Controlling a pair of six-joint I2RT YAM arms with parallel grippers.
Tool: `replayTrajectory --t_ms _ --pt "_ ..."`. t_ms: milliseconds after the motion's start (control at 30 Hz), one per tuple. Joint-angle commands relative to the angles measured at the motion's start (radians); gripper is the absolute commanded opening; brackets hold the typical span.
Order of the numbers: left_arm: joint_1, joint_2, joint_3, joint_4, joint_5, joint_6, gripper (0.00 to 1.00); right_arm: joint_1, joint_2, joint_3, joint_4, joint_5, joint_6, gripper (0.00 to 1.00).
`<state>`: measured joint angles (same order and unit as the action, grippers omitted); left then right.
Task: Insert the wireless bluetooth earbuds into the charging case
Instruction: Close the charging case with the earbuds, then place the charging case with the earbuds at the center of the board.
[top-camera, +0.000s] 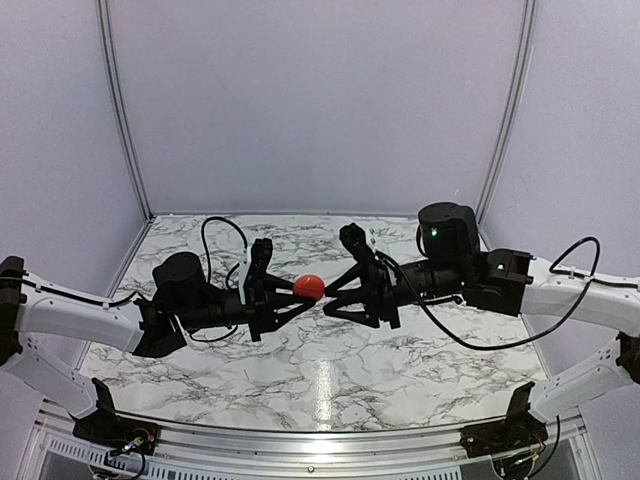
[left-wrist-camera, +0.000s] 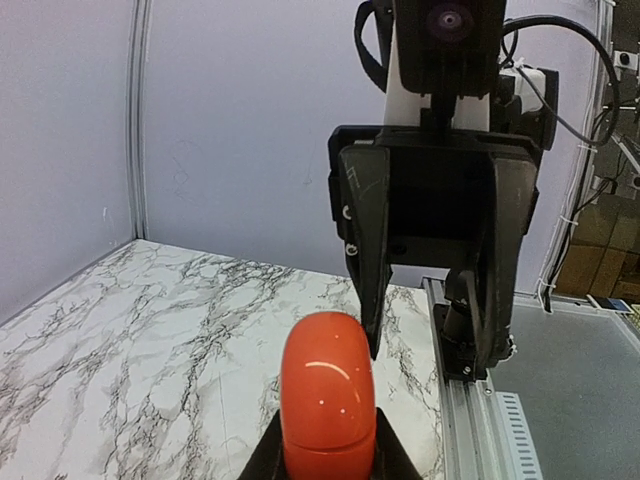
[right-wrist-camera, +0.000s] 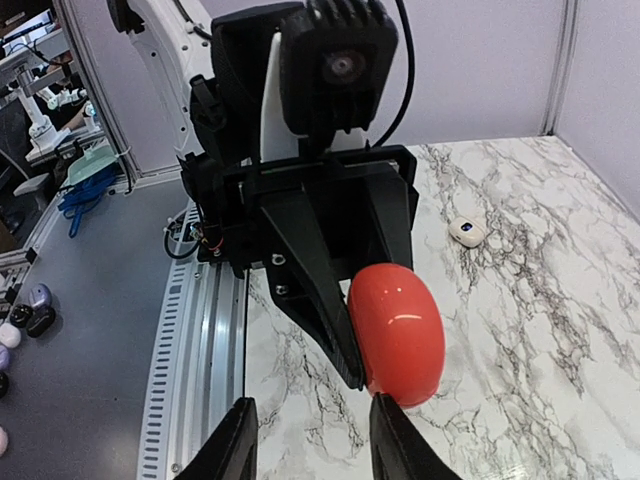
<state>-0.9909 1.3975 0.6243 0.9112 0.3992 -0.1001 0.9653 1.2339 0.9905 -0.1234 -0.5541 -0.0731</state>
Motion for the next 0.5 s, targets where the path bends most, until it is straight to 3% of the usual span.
replayTrajectory --t_ms 0,467 --pt "-0.008 -0.022 -0.010 0.040 -0.002 0.027 0.00 -0.008 0.032 0.044 0.024 -0.004 0.028 0.37" --pt "-0.008 -0.025 0.000 0.040 -0.029 0.013 0.00 -0.007 0.082 -0.031 0.071 -0.096 0.061 0.24"
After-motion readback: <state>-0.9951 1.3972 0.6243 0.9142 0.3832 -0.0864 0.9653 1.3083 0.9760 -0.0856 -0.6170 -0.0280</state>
